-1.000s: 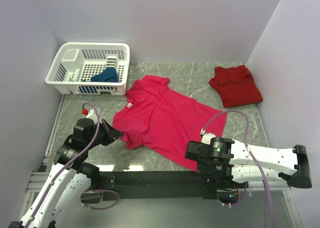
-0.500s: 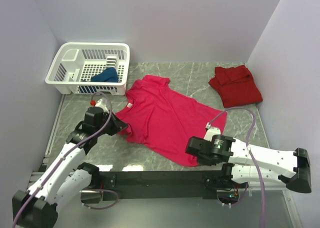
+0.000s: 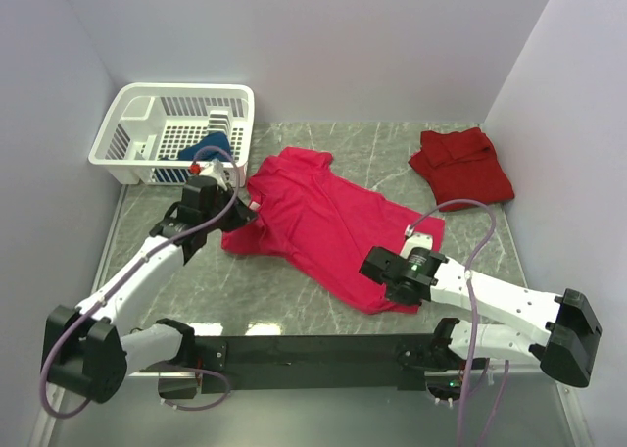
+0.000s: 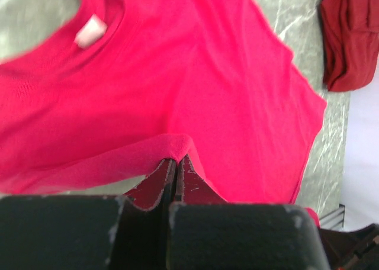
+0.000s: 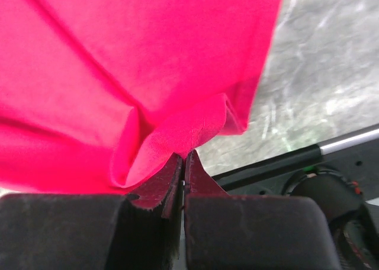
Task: Fold and stack the t-shirts
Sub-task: Fold the tshirt
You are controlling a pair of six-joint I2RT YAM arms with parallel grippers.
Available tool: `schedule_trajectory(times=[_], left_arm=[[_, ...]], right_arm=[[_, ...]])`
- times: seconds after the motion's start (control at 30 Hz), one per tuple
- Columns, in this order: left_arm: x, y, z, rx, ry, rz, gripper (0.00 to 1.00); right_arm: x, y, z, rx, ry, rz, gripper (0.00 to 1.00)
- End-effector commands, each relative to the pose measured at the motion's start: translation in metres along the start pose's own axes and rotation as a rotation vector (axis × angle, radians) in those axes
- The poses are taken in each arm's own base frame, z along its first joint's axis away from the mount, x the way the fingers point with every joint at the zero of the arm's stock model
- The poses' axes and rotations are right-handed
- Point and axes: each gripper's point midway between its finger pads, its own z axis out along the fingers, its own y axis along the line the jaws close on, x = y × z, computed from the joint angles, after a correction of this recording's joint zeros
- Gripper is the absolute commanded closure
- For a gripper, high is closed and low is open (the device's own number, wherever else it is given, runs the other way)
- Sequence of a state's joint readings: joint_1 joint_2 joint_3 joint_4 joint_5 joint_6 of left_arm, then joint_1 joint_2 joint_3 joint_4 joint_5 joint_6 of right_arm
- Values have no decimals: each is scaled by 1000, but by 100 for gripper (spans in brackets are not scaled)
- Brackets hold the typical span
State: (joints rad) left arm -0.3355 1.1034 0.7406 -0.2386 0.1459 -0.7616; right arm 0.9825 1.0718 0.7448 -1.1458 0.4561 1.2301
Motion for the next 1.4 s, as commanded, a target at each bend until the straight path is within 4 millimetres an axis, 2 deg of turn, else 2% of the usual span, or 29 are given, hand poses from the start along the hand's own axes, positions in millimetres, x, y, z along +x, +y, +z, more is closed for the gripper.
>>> schedule_trajectory(times=[0.0, 0.07, 0.17, 0.33, 0.43, 0.83, 1.0, 1.03, 1.07, 1.1, 1.17, 1.2, 1.27, 1.3, 1.33, 1.37], left_arm=[[-42, -33, 6, 76, -99, 71, 99], [-50, -40, 11, 86, -106, 88, 100], [-52, -42, 26, 82, -78, 112, 99], [-48, -35, 56, 55, -17, 144, 100], [-55, -31, 67, 27, -27, 160, 99], [-78, -41, 99, 18, -34, 209, 99], [-81, -32, 112, -32, -21, 225, 98], [-83, -32, 113, -34, -26, 230, 91], [-87, -36, 113, -26, -39, 233, 71], [-90, -42, 112, 0, -50, 238, 58], [-95, -51, 107, 33, -73, 252, 26], [-97, -58, 104, 53, -87, 264, 20], [-100, -67, 93, 74, -114, 290, 12], [-98, -71, 89, 82, -123, 302, 11], [-92, -65, 87, 63, -129, 307, 10], [-93, -70, 76, 73, -154, 315, 10]], right_arm=[[-16, -16, -3, 72, -58, -2, 100], [-15, -25, -3, 114, -54, -3, 100], [-15, -36, -5, 159, -54, 0, 100], [-19, -44, -7, 194, -65, 13, 100], [-21, -45, -6, 211, -70, 13, 100], [-31, -32, -1, 254, -89, -22, 100], [-34, -29, 3, 269, -98, -26, 100], [-35, -30, 5, 279, -99, -27, 100], [-36, -29, 4, 278, -102, -27, 100], [-37, -28, 4, 276, -106, -25, 98], [-41, -24, 3, 264, -116, -19, 89], [-44, -22, 1, 251, -124, -11, 86], [-47, -15, -2, 212, -128, -2, 71], [-49, -12, -5, 182, -134, 9, 65], [-49, -8, -7, 155, -130, 9, 52], [-51, -5, -9, 133, -130, 16, 45]])
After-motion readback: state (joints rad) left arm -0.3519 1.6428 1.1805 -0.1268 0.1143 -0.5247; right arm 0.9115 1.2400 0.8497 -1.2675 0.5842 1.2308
